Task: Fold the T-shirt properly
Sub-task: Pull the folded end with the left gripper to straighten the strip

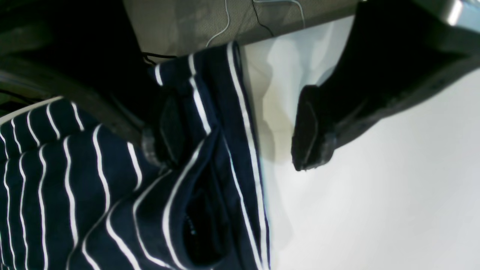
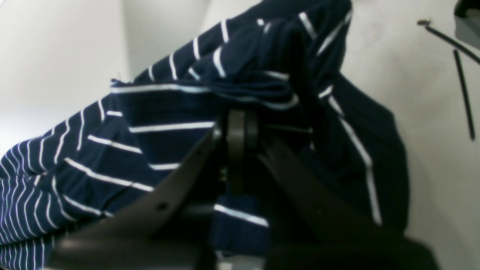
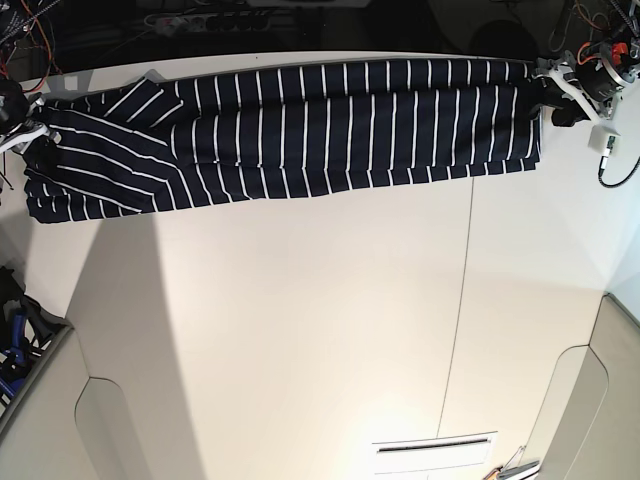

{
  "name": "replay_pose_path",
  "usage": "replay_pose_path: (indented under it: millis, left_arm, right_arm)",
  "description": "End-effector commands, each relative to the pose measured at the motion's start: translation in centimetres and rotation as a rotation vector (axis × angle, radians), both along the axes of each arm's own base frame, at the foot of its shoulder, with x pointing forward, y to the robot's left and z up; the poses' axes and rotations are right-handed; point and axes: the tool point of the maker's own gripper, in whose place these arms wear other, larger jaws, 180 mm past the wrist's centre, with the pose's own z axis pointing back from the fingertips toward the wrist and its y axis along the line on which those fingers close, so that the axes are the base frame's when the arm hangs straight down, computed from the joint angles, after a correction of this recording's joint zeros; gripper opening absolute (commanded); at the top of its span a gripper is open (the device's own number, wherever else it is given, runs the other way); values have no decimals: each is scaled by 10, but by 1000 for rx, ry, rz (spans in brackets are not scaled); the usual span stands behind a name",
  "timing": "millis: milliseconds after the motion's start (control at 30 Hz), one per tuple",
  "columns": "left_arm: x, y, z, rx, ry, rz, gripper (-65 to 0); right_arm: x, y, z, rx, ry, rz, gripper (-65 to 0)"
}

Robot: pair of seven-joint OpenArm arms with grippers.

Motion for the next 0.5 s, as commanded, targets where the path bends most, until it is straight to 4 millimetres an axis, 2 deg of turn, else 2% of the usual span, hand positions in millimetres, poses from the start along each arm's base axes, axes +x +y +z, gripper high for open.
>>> replay_pose_path:
  millis: [0,133,367,467]
  left_arm:
    - [5,3,6,-4,-24,-2,-177]
    - [2,-6,0,-49,-8,-3,-177]
    - [-5,-44,-15,-133,37,-79,-177]
    - [-6,-51,-17,-148,44,-94,-178]
  right_arm:
    - [8,-6,14,-16,-45,3,-650]
    - [9,-5,15,-5,-54,3,-650]
    - [7,-3,13,0,-39,9,-650]
    - [7,-3,13,0,-38,10,-650]
